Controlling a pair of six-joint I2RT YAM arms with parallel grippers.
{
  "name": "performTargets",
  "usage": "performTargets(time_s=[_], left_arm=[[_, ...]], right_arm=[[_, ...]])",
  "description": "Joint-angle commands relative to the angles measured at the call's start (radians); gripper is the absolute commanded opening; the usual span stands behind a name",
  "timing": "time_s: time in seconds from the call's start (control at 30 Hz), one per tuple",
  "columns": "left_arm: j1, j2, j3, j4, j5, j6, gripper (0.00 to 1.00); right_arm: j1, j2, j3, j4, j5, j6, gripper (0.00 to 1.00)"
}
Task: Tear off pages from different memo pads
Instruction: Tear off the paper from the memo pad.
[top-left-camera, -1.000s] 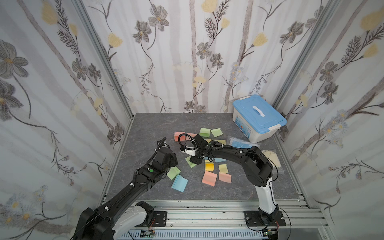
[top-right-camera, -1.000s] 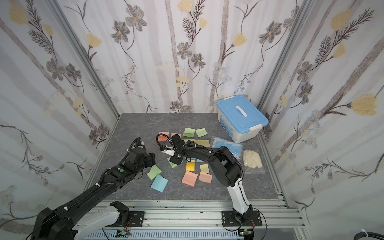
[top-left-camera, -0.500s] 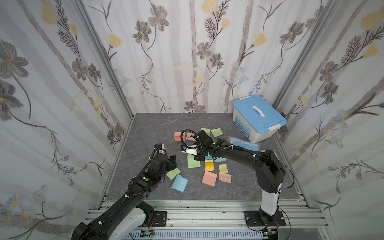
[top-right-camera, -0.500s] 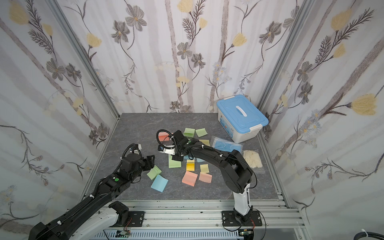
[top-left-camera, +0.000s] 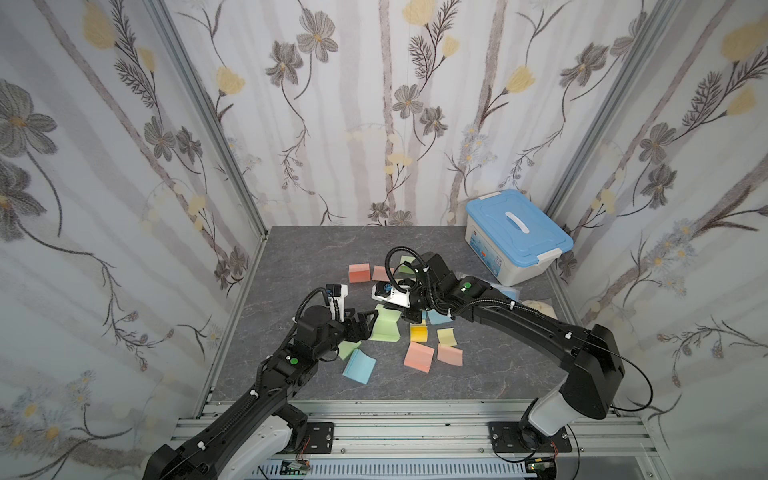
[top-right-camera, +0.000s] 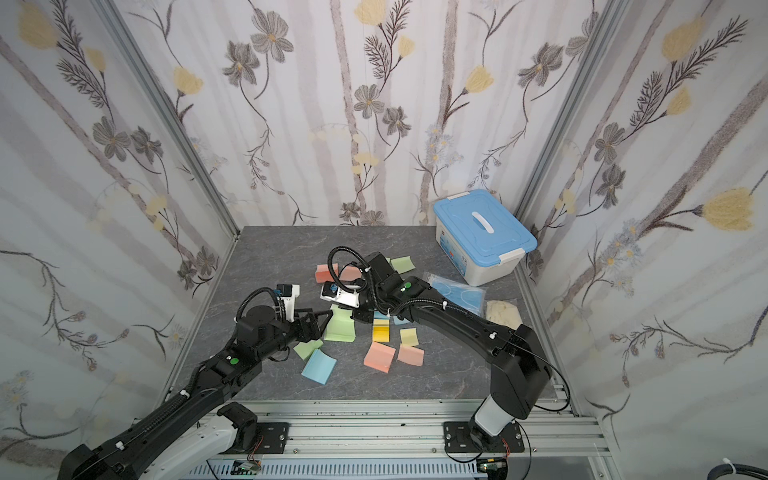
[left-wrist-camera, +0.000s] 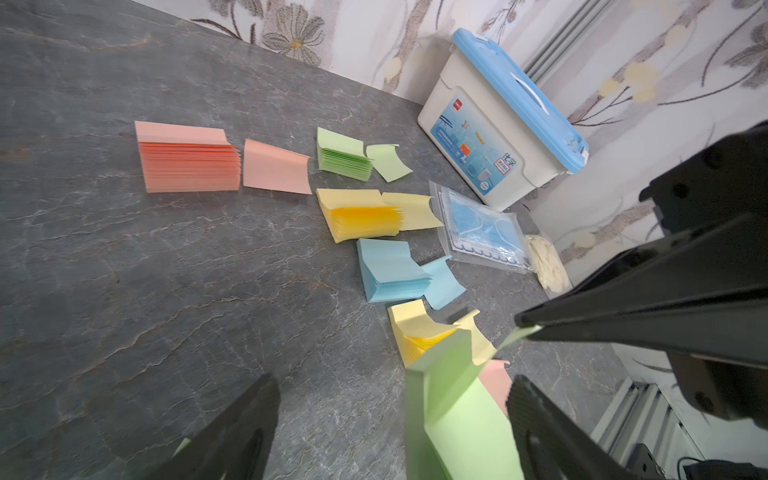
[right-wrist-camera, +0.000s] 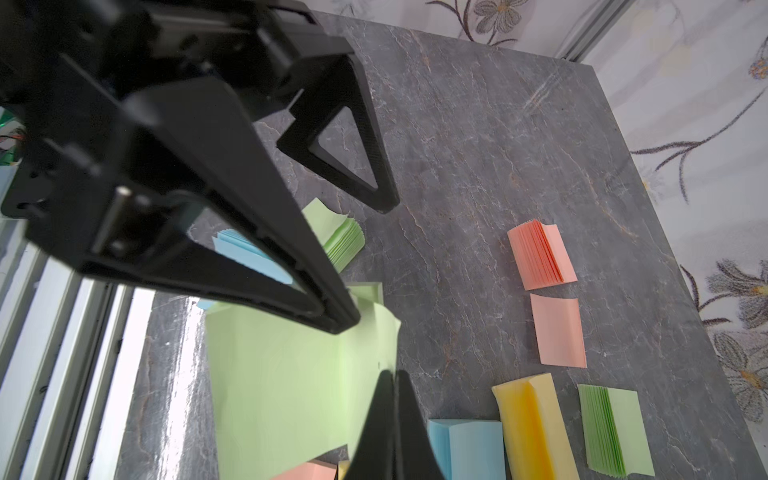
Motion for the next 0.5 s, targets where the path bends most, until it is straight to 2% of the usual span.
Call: performTargets(time_s=[0.0, 0.17, 0.3, 0.4, 0.47], left_arm=[[-0.007, -0.001, -0.013, 0.087, 0.116, 0.042, 0.88], [-0.013, 0.016, -0.026, 0.150, 0.216, 0.056, 0.87], [-0.023, 0.016, -0.026, 0.163, 0.246, 0.064, 0.86], [-0.027, 0.011, -0.028, 0.171, 0.266, 0.067, 0.79], [-0.032, 0.011, -0.030, 0.173, 0.270, 0.067, 0.70]], right_arm=[[0.000, -0.051, -0.024, 0.008, -0.088, -0.006, 0.00], [0.000, -0.118, -0.062, 0.007, -0.165, -0.038, 0.00], [0.000, -0.156, -0.076, 0.007, -0.201, -0.043, 0.00], [-0.004, -0.175, -0.075, 0.008, -0.166, -0.031, 0.00], [-0.010, -0.183, -0.071, 0.010, -0.151, -0.021, 0.00]])
